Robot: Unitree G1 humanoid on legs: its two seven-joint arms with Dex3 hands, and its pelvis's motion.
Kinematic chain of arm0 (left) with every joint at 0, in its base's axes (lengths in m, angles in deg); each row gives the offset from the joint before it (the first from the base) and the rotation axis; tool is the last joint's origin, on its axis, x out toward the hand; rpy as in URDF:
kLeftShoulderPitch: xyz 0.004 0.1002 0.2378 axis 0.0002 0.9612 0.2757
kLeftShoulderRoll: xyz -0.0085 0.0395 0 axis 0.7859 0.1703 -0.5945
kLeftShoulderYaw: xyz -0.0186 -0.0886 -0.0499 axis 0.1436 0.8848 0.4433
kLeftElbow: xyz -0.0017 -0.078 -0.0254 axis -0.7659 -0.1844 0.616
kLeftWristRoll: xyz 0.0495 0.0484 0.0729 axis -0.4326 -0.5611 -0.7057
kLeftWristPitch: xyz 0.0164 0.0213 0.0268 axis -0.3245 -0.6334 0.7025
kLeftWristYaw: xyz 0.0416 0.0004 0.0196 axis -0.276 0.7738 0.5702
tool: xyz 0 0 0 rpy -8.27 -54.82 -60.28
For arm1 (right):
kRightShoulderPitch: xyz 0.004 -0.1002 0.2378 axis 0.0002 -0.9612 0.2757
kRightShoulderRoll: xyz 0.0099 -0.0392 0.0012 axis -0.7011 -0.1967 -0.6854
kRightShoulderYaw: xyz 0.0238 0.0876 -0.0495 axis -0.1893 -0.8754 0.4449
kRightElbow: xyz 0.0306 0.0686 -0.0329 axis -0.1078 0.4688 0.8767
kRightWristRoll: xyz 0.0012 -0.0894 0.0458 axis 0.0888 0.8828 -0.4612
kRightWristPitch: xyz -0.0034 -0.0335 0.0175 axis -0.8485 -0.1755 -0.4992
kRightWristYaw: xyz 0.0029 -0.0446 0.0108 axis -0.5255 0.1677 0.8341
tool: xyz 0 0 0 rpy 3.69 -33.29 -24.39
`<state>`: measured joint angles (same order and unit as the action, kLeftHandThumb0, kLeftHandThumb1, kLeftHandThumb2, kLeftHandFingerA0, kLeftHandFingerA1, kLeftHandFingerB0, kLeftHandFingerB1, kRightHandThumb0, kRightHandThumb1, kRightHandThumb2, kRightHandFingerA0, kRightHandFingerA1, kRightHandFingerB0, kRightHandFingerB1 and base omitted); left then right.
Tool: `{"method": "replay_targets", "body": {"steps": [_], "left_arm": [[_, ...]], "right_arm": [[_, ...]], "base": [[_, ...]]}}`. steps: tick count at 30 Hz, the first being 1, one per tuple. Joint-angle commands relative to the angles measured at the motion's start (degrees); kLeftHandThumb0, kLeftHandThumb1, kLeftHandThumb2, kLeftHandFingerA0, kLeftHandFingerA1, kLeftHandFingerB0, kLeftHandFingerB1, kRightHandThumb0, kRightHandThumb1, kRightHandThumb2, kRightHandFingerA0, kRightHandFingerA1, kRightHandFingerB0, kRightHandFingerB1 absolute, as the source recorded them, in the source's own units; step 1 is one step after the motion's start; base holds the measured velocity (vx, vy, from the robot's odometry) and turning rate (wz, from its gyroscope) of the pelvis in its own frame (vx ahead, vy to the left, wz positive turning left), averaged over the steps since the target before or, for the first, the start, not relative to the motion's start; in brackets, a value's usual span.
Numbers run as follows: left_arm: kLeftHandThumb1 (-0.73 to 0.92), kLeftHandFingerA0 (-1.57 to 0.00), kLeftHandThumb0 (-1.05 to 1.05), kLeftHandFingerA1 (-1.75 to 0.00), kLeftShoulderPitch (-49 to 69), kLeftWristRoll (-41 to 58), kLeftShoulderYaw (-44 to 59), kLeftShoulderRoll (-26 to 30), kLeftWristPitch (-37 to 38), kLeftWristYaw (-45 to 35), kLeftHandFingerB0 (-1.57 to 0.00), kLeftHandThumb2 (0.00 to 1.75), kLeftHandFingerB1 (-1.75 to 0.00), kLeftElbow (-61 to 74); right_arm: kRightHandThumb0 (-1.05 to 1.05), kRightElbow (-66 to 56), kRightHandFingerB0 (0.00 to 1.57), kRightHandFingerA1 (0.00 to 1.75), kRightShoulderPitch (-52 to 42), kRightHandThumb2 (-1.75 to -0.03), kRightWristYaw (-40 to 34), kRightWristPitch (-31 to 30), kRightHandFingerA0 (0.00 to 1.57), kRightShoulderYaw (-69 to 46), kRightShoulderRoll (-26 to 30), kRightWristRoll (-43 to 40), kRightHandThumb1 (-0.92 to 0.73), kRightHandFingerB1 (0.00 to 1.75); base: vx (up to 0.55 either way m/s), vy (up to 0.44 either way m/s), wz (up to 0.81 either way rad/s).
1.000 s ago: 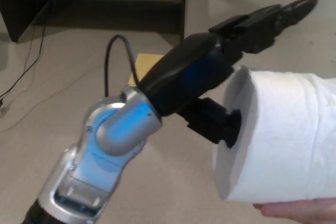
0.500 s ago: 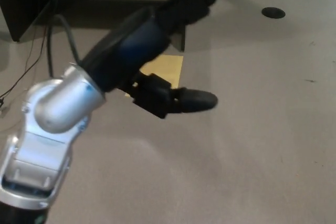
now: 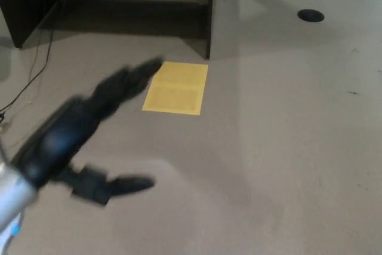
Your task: A person is holding a toilet paper roll and the robot extends its left hand to grab the roll by inserting its thumb into the gap in the middle and brings its hand down by its side. Then it extends its arm again to hand the toilet paper roll back to the person.
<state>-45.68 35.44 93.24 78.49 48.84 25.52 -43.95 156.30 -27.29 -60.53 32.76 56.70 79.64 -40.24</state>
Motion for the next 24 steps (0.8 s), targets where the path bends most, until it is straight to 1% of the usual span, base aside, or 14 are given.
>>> {"method": "replay_targets", "body": {"steps": [1, 2, 4, 5, 10, 11, 12, 13, 18, 20, 21, 22, 23, 24], "left_arm": [[0.33, -0.02, -0.14, -0.48, 19.56, -4.31, 7.17, -3.02, 20.12, 12.39, 0.00, 0.83, -0.47, -18.06], [0.40, -0.18, -0.21, -0.36, 19.90, -5.77, 7.36, -2.81, 22.36, 14.47, -0.11, 0.55, -0.28, -21.39], [0.42, -0.16, -0.20, -0.33, 21.36, -8.59, 7.53, -2.25, 24.89, 19.77, -0.13, 0.55, -0.28, -31.02], [0.43, -0.18, -0.24, -0.33, 21.63, -9.68, 7.32, -1.73, 25.37, 21.55, -0.14, 0.55, -0.28, -34.06], [0.45, -0.18, -0.27, -0.34, 22.45, -16.90, 3.02, 2.74, 28.18, 33.87, -0.14, 0.58, -0.30, -54.09], [0.45, -0.18, -0.27, -0.34, 22.28, -17.76, 2.27, 2.99, 27.54, 35.79, -0.14, 0.58, -0.30, -55.92], [0.46, -0.17, -0.27, -0.34, 21.81, -17.46, 1.96, 3.12, 27.65, 36.38, -0.14, 0.58, -0.29, -58.44], [0.49, -0.16, -0.23, -0.31, 20.89, -14.01, 3.21, 2.76, 27.03, 32.86, -0.14, 0.56, -0.28, -61.11], [0.54, -0.11, -0.10, -0.31, 18.10, -2.72, 8.36, -0.20, 25.66, 22.29, -0.11, 0.56, -0.25, -65.29], [0.54, -0.12, -0.11, -0.31, 17.49, -1.89, 8.51, -0.54, 23.65, 21.25, -0.13, 0.56, -0.26, -66.21], [0.53, -0.13, -0.10, -0.32, 16.74, -2.15, 8.19, -0.37, 22.77, 21.09, -0.14, 0.55, -0.26, -66.72], [0.53, -0.13, -0.10, -0.32, 15.84, -2.60, 7.80, -0.12, 22.65, 21.10, -0.14, 0.55, -0.26, -67.45], [0.52, -0.13, -0.11, -0.33, 15.68, -3.53, 7.08, 0.27, 23.40, 21.35, -0.15, 0.57, -0.27, -67.99], [0.53, -0.16, -0.14, -0.32, 16.41, -4.38, 6.64, 0.69, 23.34, 22.08, -0.16, 0.56, -0.27, -68.44]], "right_arm": [[-0.39, 0.76, 0.48, 0.60, -1.43, -0.60, -0.39, -0.05, 0.68, -0.30, 0.58, 0.11, -0.68, 0.40], [-0.39, 0.83, 0.48, 0.59, -1.36, -0.61, -0.64, -0.05, 0.67, -0.09, 0.48, 0.36, -0.68, 0.40], [-0.39, 0.83, 0.47, 0.58, -1.46, -0.61, -0.21, -0.19, 0.68, -0.64, 0.45, -0.28, -0.68, 0.40], [-0.44, 0.91, 0.41, 0.66, -1.34, -0.86, -0.22, -0.22, 0.63, -0.61, 0.46, -0.22, -0.55, 0.53], [-0.44, 1.05, 0.40, 0.64, -2.05, -0.87, -0.31, 0.14, 0.59, -0.44, 0.54, -0.04, -0.55, 0.53], [-0.44, 1.15, 0.40, 0.64, -1.88, -0.87, -0.32, -0.14, 0.59, -0.31, 0.57, 0.13, -0.55, 0.53], [-0.39, 1.16, 0.47, 0.52, -1.87, -0.61, -0.52, -0.37, 0.66, -0.19, 0.55, 0.28, -0.69, 0.39], [-0.44, 1.16, 0.41, 0.64, -1.75, -0.86, -0.85, -0.47, 0.61, -0.05, 0.20, 0.42, -0.56, 0.52], [-0.37, 0.98, 0.47, 0.50, -2.43, -0.60, -0.56, -0.61, 0.65, -0.32, 0.25, 0.02, -0.68, 0.39], [-0.37, 0.92, 0.46, 0.51, -3.00, -0.60, -0.76, -0.37, 0.66, -0.44, 0.52, -0.08, -0.68, 0.39], [-0.44, 0.98, 0.40, 0.63, -2.59, -0.86, -0.68, -0.65, 0.59, -0.45, 0.52, -0.06, -0.56, 0.52], [-0.44, 1.07, 0.40, 0.63, -1.97, -0.86, -0.50, -0.99, 0.59, -0.54, 0.49, -0.11, -0.56, 0.52], [-0.37, 1.12, 0.47, 0.56, -1.81, -0.60, -0.09, -1.16, 0.68, -0.95, 0.37, -0.57, -0.68, 0.39], [-0.43, 1.02, 0.41, 0.66, -2.45, -0.85, -0.55, -1.13, 0.64, -0.55, 0.12, -0.16, -0.55, 0.52]], "base": [[0.00, 0.000, 0.00], [0.00, 0.000, 0.00], [0.00, 0.000, 0.00], [0.00, 0.000, 0.00], [0.00, 0.000, 0.00], [0.00, 0.000, 0.00], [0.00, 0.000, 0.00], [0.00, 0.000, 0.00], [0.00, 0.000, 0.00], [0.00, 0.000, 0.00], [0.00, 0.000, 0.00], [0.00, 0.000, 0.00], [0.00, 0.000, 0.00], [0.00, 0.000, 0.00]]}}
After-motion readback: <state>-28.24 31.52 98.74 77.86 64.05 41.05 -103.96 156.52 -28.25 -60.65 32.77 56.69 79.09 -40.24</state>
